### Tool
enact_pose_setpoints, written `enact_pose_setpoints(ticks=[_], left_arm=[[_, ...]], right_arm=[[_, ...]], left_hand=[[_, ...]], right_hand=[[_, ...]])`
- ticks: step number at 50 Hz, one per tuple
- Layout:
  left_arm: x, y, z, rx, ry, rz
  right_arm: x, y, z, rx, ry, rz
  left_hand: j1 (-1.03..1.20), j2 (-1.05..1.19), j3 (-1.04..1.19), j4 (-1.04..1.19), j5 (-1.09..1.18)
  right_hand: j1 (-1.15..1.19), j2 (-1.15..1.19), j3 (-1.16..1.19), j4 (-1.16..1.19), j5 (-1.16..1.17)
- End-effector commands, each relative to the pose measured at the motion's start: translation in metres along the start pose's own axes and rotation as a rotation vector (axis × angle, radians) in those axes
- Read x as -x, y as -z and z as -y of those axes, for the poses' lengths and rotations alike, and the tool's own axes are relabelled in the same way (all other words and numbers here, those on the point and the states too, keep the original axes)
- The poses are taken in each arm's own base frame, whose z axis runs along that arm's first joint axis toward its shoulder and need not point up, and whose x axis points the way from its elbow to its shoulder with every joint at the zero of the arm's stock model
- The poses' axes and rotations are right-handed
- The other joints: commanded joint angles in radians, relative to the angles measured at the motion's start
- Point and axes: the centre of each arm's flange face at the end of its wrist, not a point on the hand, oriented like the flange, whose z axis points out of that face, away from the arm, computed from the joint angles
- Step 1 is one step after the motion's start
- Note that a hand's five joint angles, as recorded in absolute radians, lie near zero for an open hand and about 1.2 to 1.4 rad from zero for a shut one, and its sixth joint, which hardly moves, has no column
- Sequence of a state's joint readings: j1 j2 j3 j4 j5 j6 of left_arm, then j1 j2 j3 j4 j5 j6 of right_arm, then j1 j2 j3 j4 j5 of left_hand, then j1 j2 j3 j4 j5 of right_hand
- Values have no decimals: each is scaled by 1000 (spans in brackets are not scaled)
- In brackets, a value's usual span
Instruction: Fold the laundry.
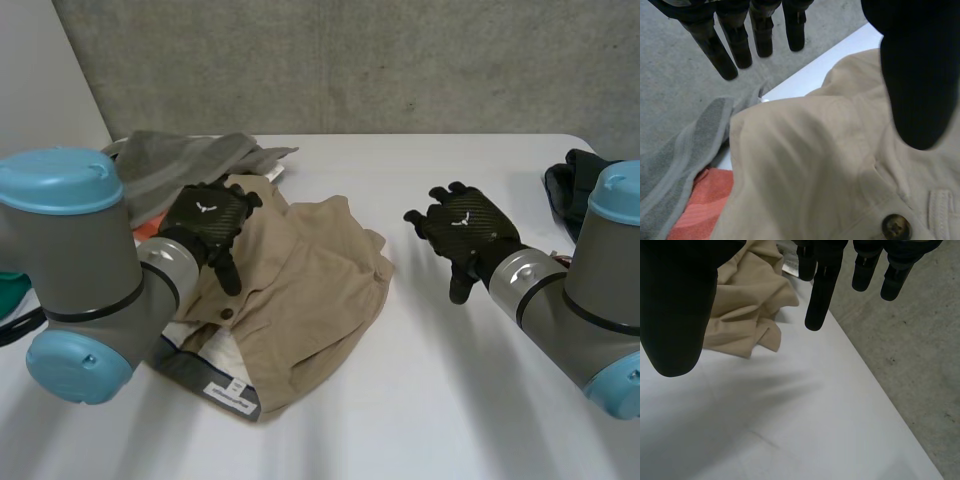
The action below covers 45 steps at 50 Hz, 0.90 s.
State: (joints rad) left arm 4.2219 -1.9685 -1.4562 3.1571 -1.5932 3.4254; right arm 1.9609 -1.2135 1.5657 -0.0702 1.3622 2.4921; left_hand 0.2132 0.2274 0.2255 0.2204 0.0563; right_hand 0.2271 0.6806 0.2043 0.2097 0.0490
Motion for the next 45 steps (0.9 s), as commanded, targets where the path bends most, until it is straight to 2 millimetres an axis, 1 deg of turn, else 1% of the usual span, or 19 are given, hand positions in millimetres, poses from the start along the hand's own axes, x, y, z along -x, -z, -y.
enact_pose_setpoints(ticks=[1, 5, 8, 10, 12, 15, 16, 19, 21, 23, 29, 34, 36, 38, 40, 41, 43, 44, 45], left_arm=[[10, 4, 18, -54, 7, 35], [21, -1, 32, -98, 1, 54], [36, -12, 52, -169, -29, 64], [45, -27, 61, -197, -65, 41], [49, -39, 60, -185, -98, 1], [59, -66, 55, -144, -153, -45], [66, -80, 51, -120, -184, -51], [75, -99, 40, -83, -219, -58], [81, -117, 29, -64, -262, -67], [79, -133, 13, -54, -310, -98], [74, -157, -16, -81, -417, -159], [73, -170, -34, -96, -455, -173], [74, -172, -37, -94, -452, -168], [71, -174, -45, -84, -458, -175], [71, -175, -46, -83, -465, -173], [70, -175, -46, -80, -476, -165], [69, -174, -40, -76, -490, -138], [70, -170, -29, -71, -495, -93], [70, -167, -22, -69, -489, -69]], right_arm=[[6, 1, 2, -3, -13, 16], [8, 2, 8, -21, -38, 20], [13, 1, 17, -44, -72, 33], [20, -2, 25, -60, -101, 51], [28, -3, 28, -64, -119, 70], [45, -10, 35, -73, -145, 109], [54, -16, 35, -70, -150, 119], [65, -25, 33, -60, -152, 116], [72, -36, 29, -42, -149, 95], [79, -45, 24, -32, -147, 80], [91, -66, 11, -37, -140, 54], [98, -78, 0, -53, -143, 45], [101, -80, -3, -49, -144, 50], [100, -83, -7, -41, -146, 46], [96, -84, -8, -35, -147, 38], [88, -84, -5, -37, -153, 18], [75, -83, 0, -47, -164, -15], [59, -82, 9, -71, -181, -61], [49, -81, 13, -86, -190, -84]], left_hand=[[-39, -53, -51, -46, -56], [-39, -53, -51, -46, -56], [-39, -53, -51, -46, -56], [-39, -53, -51, -46, -56], [-39, -53, -51, -46, -56], [-39, -53, -51, -46, -56], [-39, -53, -51, -46, -56], [-39, -53, -51, -46, -56], [-39, -53, -51, -46, -56], [-39, -53, -51, -46, -56], [-39, -53, -51, -46, -56], [-13, -27, -25, -20, -30], [132, 118, 119, 124, 114], [366, 352, 354, 359, 348], [837, 823, 825, 830, 820], [1180, 1165, 1167, 1172, 1162], [1183, 1169, 1171, 1176, 1165], [1183, 1169, 1171, 1176, 1165], [1183, 1169, 1171, 1176, 1165]], right_hand=[[-38, -491, -15, -20, -34], [-38, -491, -15, -20, -34], [-38, -491, -15, -20, -34], [-38, -491, -15, -20, -34], [-35, -488, -12, -18, -31], [-23, -477, 0, -6, -20], [-20, -474, 3, -3, -17], [-20, -474, 3, -3, -17], [-20, -474, 3, -3, -17], [-20, -474, 3, -3, -17], [-9, -462, 14, 9, -5], [264, -190, 286, 281, 267], [349, -104, 372, 367, 353], [703, 250, 726, 721, 707], [1143, 689, 1166, 1160, 1146], [1169, 715, 1192, 1186, 1172], [1169, 716, 1192, 1187, 1173], [1169, 716, 1192, 1187, 1173], [1169, 716, 1192, 1187, 1173]])
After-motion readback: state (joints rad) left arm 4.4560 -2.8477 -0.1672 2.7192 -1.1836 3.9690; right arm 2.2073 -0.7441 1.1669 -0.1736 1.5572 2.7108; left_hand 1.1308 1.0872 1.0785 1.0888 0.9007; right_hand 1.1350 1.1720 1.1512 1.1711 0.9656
